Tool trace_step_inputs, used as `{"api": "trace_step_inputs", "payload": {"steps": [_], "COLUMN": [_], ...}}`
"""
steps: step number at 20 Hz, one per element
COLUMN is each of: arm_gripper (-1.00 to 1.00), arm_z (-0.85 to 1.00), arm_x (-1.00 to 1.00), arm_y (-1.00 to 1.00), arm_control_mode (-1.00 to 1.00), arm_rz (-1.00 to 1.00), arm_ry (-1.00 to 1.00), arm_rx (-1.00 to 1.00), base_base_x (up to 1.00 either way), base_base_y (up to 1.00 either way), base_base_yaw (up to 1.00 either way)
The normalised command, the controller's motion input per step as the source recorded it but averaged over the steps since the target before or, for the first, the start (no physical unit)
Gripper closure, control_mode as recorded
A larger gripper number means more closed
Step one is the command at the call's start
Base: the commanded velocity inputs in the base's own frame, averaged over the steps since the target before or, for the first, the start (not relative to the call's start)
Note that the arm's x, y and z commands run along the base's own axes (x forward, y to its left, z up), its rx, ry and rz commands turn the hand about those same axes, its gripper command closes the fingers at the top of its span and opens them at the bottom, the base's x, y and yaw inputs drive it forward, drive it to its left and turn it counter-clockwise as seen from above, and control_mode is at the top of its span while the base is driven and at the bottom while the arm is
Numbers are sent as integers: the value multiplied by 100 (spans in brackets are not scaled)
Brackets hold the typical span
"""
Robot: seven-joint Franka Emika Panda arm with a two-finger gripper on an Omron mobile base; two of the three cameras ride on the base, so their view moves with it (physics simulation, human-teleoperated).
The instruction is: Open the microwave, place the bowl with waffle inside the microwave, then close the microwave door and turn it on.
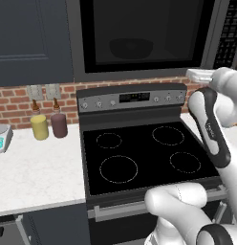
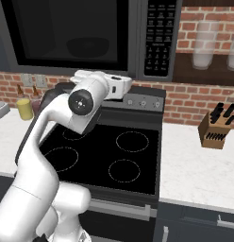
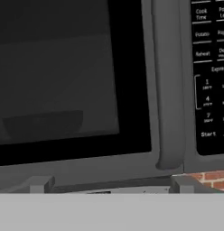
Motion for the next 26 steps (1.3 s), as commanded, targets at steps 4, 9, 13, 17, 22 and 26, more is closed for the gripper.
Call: {"api": "trace_step_inputs", "payload": {"steps": [4,9,13,17,22,26], "arm_gripper": [-100,-100,-100,-100,-100,-100], "arm_z": [28,11,4,0,0,0], "arm_x": [-63,-48,-21,-1,0,0], "arm_y": [-84,-92,-91,-68,-52,-27], "arm_control_mode": [-100,-100,-100,-100,-100,-100], "arm_rz": [0,0,0,0,0,0], "arm_ry": [0,0,0,0,0,0], "arm_rx": [0,0,0,0,0,0], "base_base_x": [0,0,0,0,0,0], "base_base_y": [0,0,0,0,0,0], "base_base_yaw": [0,0,0,0,0,0]}}
